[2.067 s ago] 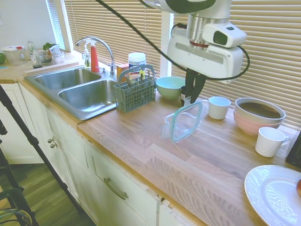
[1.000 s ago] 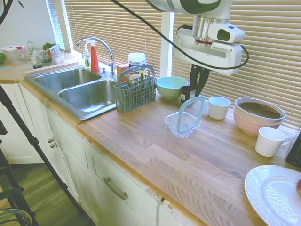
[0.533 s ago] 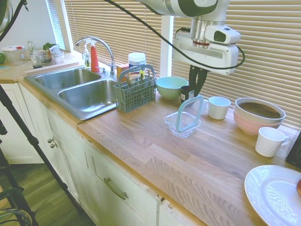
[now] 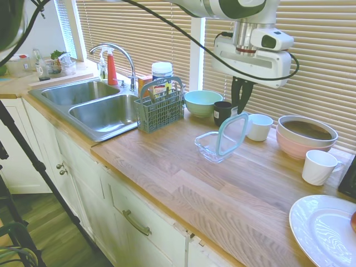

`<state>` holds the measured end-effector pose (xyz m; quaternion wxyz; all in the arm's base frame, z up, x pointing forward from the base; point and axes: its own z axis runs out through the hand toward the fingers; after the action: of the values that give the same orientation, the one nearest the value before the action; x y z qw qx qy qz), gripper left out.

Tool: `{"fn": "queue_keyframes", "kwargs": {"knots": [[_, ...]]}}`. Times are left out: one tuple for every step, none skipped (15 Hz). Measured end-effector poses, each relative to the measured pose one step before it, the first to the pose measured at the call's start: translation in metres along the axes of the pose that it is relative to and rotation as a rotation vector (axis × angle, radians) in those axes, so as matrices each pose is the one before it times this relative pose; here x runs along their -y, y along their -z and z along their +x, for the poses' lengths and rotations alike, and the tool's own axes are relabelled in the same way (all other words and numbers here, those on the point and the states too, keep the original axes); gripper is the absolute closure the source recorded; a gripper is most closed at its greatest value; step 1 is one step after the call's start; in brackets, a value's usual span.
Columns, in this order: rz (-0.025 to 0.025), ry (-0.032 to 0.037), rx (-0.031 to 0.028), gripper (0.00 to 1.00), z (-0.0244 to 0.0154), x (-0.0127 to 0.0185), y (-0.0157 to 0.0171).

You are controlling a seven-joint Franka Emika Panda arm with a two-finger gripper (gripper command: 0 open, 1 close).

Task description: Cover the lid of the food container

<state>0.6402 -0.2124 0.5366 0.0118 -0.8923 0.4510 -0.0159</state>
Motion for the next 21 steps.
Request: {"fn": "queue_keyframes", "kwargs": {"knots": [[-0.00218,-0.00099,-0.00025,1.0,0.00305,0.00138,-0.00149],[-0.00241,0.00003,0.0004,1.0,0.00234,0.00149,-0.00043],[-0.00205,0.0005,0.00103,1.0,0.00159,0.00124,0.00059],[-0.00087,0.00099,-0.0009,1.0,0.00119,0.00154,0.00025],[-0.00085,0.00079,-0.00061,1.0,0.00088,0.00127,-0.00027],[-0.00188,0.00048,0.00134,1.0,0.00069,0.00096,-0.00207],[-0.00218,0.0008,0.00226,1.0,0.00043,0.00102,-0.00246],[-0.00254,0.00216,0.00316,1.0,-0.00004,0.0018,-0.00308],[-0.0028,0.00464,0.0039,1.0,-0.00106,0.00307,-0.00341],[-0.00131,0.00748,0.00201,1.0,-0.00235,0.00454,-0.00223],[-0.00084,0.00941,-0.00024,1.0,-0.00354,0.00587,-0.00073],[0.00069,0.00985,-0.00322,1.0,-0.00403,0.00617,0.00136],[0.00131,0.0076,-0.00565,1.0,-0.00392,0.00607,0.0026],[0.00013,0.00333,-0.00768,1.0,-0.00336,0.00537,0.00306],[-0.00039,0.0032,-0.00713,1.0,-0.00325,0.00509,0.00273],[-0.00006,0.00294,-0.00429,1.0,-0.00221,0.00373,0.00153],[0.00001,0.00316,-0.00272,1.0,-0.00113,0.00282,0.00074],[-0.0011,0.00202,-0.00122,1.0,-0.00046,0.00272,-0.0009],[-0.0026,0.00115,0.00018,1.0,0.00009,0.00362,-0.00287],[-0.00453,0.00203,0.00098,1.0,-0.00009,0.00554,-0.00497],[-0.00423,0.00129,-0.00041,1.0,-0.00066,0.00745,-0.00501]]}}
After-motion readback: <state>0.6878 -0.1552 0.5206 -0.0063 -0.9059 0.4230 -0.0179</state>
